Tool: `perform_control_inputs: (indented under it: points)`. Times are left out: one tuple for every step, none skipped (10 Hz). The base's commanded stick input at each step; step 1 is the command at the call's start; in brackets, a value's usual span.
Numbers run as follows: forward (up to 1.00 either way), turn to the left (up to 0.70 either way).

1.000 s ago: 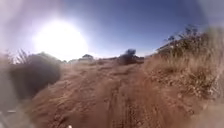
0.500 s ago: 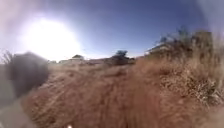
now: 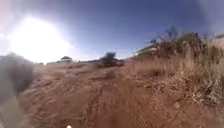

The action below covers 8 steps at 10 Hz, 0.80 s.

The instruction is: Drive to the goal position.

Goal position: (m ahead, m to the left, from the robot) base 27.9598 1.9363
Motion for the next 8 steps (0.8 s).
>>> perform_control_inputs:
  points:
    - [0.50, 0.00]
    - [0.50, 0.00]
    - [0.50, 0.00]
    - [0.50, 0.00]
    - [0.50, 0.00]
    - [0.50, 0.00]
    - [0.50, 0.00]
    - [0.50, 0.00]
